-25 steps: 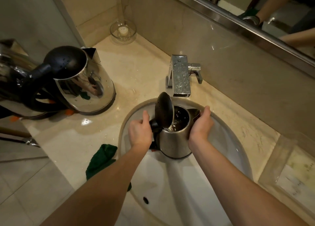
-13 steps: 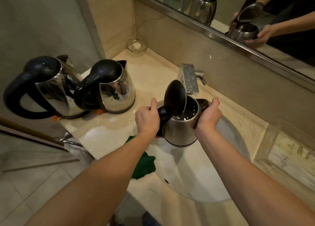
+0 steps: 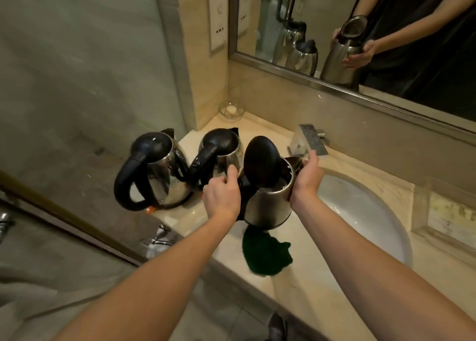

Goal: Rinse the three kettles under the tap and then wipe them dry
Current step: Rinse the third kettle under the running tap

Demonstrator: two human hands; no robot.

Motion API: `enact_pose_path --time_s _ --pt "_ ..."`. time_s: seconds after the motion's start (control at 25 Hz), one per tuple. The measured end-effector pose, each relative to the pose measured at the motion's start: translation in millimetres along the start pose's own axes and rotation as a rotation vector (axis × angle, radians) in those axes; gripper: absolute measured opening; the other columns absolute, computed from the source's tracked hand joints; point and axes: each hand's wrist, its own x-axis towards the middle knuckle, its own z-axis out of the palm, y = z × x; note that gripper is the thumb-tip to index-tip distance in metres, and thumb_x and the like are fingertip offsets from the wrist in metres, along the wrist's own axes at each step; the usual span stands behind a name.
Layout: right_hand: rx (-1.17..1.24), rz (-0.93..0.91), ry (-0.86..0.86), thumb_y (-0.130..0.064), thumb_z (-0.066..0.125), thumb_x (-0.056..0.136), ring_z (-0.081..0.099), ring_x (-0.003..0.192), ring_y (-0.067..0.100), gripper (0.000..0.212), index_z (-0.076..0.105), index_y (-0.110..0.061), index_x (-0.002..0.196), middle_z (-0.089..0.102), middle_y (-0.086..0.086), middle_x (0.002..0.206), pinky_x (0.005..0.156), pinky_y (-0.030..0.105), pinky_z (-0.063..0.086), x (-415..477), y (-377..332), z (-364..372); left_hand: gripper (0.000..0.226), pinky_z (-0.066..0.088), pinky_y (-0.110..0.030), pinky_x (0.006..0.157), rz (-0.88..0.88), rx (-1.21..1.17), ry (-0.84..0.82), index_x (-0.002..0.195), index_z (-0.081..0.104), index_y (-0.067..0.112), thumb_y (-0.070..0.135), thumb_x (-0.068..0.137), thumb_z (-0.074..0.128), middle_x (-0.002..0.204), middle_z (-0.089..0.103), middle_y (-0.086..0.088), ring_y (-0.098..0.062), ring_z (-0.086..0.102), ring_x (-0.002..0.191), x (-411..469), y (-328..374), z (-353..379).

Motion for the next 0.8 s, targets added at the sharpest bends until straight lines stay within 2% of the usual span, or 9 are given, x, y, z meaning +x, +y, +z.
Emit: enact_pose_path --time_s 0.08,0.2,0.28,0.36,0.48,0.64,0.8 --pt "0.016 0.006 -0.011 -0.067 0.049 0.069 0.058 0.069 0.019 0.046 0.056 -0.023 0.057 0.059 -0.003 0.064 0.077 0.038 0.046 -11 6 16 0.069 0.050 -0.046 0.081 -0.008 -0.001 -0.013 0.066 0.067 0.004 0.060 0.092 0.034 0.074 0.067 -0.014 -0.033 0.062 0.080 4 -12 -17" --pt "-0.005 0.036 -0.045 -0.063 0.049 0.075 0.055 0.066 0.019 0.047 0.050 -0.022 0.052 0.055 -0.003 0.058 0.075 0.037 0.045 -24 18 36 0.076 0.052 -0.051 0.078 -0.040 -0.028 -0.008 0.059 0.059 0.006 0.071 0.078 0.026 0.067 0.065 -0.015 -0.034 0.063 0.072 4 -28 -38" --pt "-0.033 0.068 -0.064 -0.066 0.049 0.072 0.056 0.067 0.021 0.048 0.051 -0.022 0.052 0.055 -0.002 0.058 0.078 0.037 0.046 -30 27 45 0.078 0.052 -0.052 0.078 -0.060 -0.036 -0.006 0.056 0.056 0.006 0.074 0.074 0.022 0.064 0.064 -0.015 -0.035 0.063 0.071 2 -37 -49" --pt "-0.044 0.094 -0.099 -0.067 0.048 0.073 0.056 0.067 0.020 0.049 0.053 -0.021 0.057 0.055 -0.002 0.059 0.080 0.038 0.047 -37 34 51 0.080 0.053 -0.053 0.077 -0.081 -0.057 0.000 0.059 0.057 0.005 0.075 0.073 0.022 0.064 0.064 -0.016 -0.036 0.063 0.071 -1 -45 -58" --pt "-0.064 0.119 -0.127 -0.061 0.045 0.087 0.057 0.067 0.018 0.050 0.056 -0.017 0.066 0.056 -0.001 0.059 0.080 0.037 0.048 -46 44 56 0.080 0.054 -0.053 0.077 -0.109 -0.075 0.008 0.061 0.058 0.006 0.076 0.072 0.022 0.065 0.064 -0.016 -0.037 0.065 0.071 -5 -54 -70" --pt "-0.095 0.134 -0.142 -0.058 0.042 0.091 0.056 0.067 0.018 0.052 0.055 -0.017 0.062 0.055 -0.001 0.057 0.080 0.036 0.047 -57 54 66 0.078 0.055 -0.056 0.077 -0.164 -0.117 0.025 0.062 0.060 0.009 0.078 0.071 0.025 0.066 0.064 -0.014 -0.037 0.065 0.073 -6 -64 -78" --pt "-0.121 0.134 -0.139 -0.058 0.042 0.091 0.055 0.069 0.019 0.052 0.056 -0.016 0.063 0.055 0.002 0.063 0.084 0.038 0.048 -59 63 70 0.078 0.055 -0.054 0.076 -0.188 -0.103 0.051 0.059 0.059 0.010 0.078 0.073 0.024 0.066 0.064 -0.014 -0.037 0.065 0.072 -4 -74 -79"
